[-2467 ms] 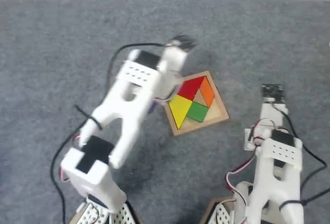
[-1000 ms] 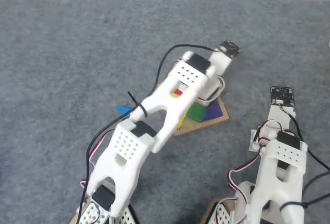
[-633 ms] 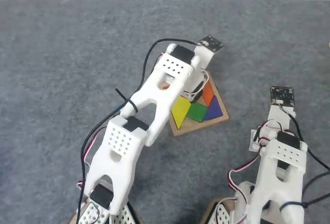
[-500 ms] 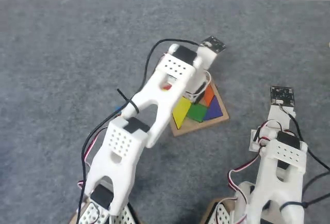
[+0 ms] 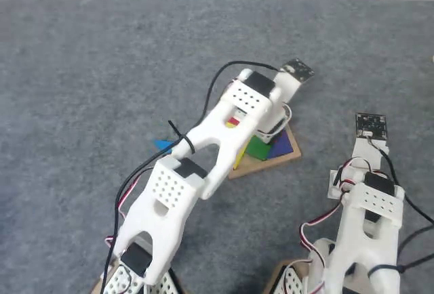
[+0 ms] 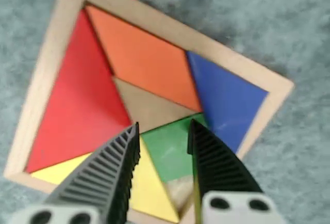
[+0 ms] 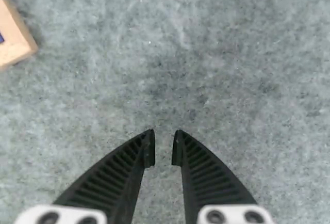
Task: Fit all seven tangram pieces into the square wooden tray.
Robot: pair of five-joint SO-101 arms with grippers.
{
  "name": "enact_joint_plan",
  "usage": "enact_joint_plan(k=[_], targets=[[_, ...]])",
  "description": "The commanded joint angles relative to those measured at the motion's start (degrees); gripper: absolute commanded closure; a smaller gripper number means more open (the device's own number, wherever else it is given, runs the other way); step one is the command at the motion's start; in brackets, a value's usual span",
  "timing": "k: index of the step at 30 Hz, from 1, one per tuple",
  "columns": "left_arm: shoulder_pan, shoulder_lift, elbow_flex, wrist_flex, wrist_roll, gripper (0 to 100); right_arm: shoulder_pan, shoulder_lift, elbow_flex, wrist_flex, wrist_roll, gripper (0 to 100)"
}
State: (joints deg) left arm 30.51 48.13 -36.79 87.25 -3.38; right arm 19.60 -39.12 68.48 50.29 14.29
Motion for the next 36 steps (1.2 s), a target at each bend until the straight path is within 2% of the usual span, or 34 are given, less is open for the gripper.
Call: enact_joint_plan(k=[1,5,14,18,22,26,29,32,36], targets=[[2.73,-1.05,-2.51,-0.88,-0.35,85,-0.31,-1.8,-2.64,0.13,0.7,90.8],[3.08,-3.52,-2.42,-1.05,2.55,85,-0.31,-1.8,-2.64,0.13,0.7,90.8],[1.58,-7.3,-2.07,-0.09,2.73,85,-0.4,-1.8,-2.55,0.13,0.7,90.8],[-5.45,-7.38,-2.42,3.34,2.73,85,-0.66,-1.8,-2.37,0.13,0.7,90.8],[-16.79,-7.47,-2.59,8.26,2.11,85,-0.75,-1.8,-2.29,0.13,0.7,90.8],[-29.27,-10.02,-3.12,11.25,-2.37,85,-2.15,-1.8,-2.2,0.13,0.79,90.8],[-35.87,-15.38,-2.51,13.36,-6.68,85,-2.95,-1.8,-2.2,0.13,0.79,90.8],[-38.42,-23.56,3.47,13.45,-9.23,85,-3.12,-1.8,-2.2,0.13,0.79,90.8],[-35.87,-38.86,23.69,11.34,-11.08,85,-3.12,-1.8,-2.2,0.13,0.79,90.8]])
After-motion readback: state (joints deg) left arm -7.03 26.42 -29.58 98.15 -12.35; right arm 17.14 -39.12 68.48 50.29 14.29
